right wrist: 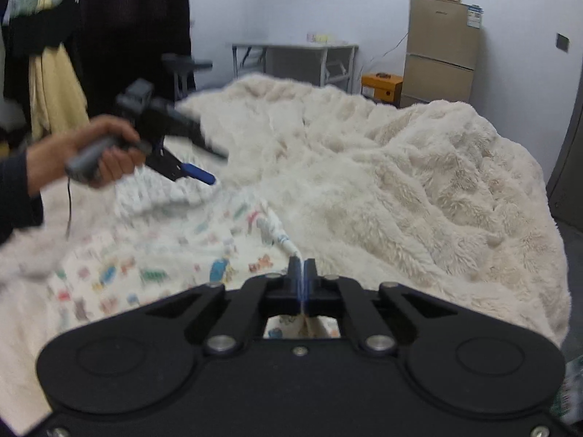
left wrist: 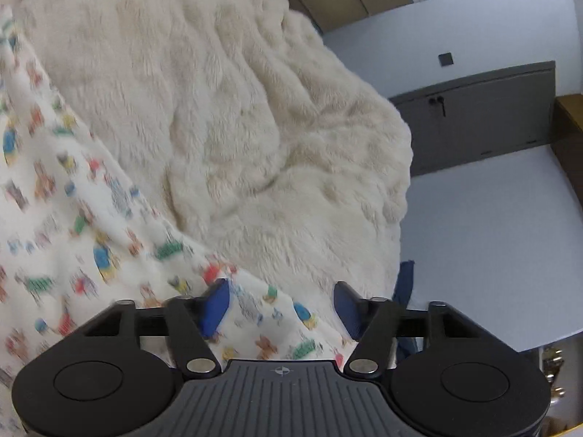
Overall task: Fold clothes
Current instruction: 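Hold the garment edge with the left gripper while the right gripper pinches the garment fold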
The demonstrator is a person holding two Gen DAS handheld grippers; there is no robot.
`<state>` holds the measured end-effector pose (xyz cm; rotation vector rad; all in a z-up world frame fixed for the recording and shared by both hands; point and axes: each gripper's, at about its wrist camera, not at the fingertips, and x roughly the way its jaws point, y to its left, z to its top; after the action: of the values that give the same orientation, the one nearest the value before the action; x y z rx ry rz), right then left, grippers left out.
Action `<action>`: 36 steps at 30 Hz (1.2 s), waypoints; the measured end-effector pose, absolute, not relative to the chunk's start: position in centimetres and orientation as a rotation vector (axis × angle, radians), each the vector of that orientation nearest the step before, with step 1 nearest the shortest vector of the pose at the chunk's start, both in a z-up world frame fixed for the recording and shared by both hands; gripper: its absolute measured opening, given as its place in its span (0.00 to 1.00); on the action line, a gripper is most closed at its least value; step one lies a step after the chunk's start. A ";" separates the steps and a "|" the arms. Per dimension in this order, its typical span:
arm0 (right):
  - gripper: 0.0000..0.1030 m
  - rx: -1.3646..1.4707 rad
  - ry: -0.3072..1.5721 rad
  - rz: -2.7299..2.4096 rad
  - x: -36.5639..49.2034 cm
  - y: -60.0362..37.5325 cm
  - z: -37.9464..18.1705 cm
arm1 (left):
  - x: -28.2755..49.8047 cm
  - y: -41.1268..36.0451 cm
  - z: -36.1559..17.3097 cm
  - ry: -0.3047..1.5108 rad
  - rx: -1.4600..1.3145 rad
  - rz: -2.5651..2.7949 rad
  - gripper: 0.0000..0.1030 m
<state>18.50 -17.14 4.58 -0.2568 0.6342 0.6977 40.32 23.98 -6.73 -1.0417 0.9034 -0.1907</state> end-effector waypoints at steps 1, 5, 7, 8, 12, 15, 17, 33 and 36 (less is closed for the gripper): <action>0.01 -0.259 0.636 0.698 18.5 -17.0 4.6 | 40.4 23.8 -7.0 0.917 -1.038 -0.182 0.51; 0.06 -0.280 0.621 0.705 18.0 -16.5 4.7 | 40.7 23.1 -8.2 0.971 -1.014 -0.141 0.16; 0.07 -0.287 0.608 0.704 18.0 -16.4 4.7 | 40.9 22.8 -9.0 0.995 -1.008 -0.131 0.08; 0.07 -0.288 0.606 0.706 17.9 -16.4 4.7 | 40.7 22.9 -9.1 0.986 -1.010 -0.139 0.04; 0.07 -0.295 0.601 0.712 17.9 -16.2 4.5 | 40.0 23.4 -9.1 0.942 -1.021 -0.172 0.00; 0.07 -0.302 0.593 0.718 17.8 -16.3 4.6 | 39.6 24.1 -8.8 0.927 -1.053 -0.183 0.00; 0.08 -0.314 0.589 0.726 17.6 -16.3 4.6 | 39.6 24.9 -9.0 0.942 -1.127 -0.192 0.25; 0.12 -0.334 0.570 0.737 17.4 -15.7 4.3 | 39.9 23.3 -10.6 1.010 -1.177 -0.213 0.00; 0.08 -0.330 0.555 0.722 17.3 -15.9 4.5 | 39.4 23.9 -9.7 0.950 -1.179 -0.225 0.00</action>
<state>17.33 -15.88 4.54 -0.3300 0.5550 0.7215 39.41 23.93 -9.68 -1.1793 0.9502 -0.2254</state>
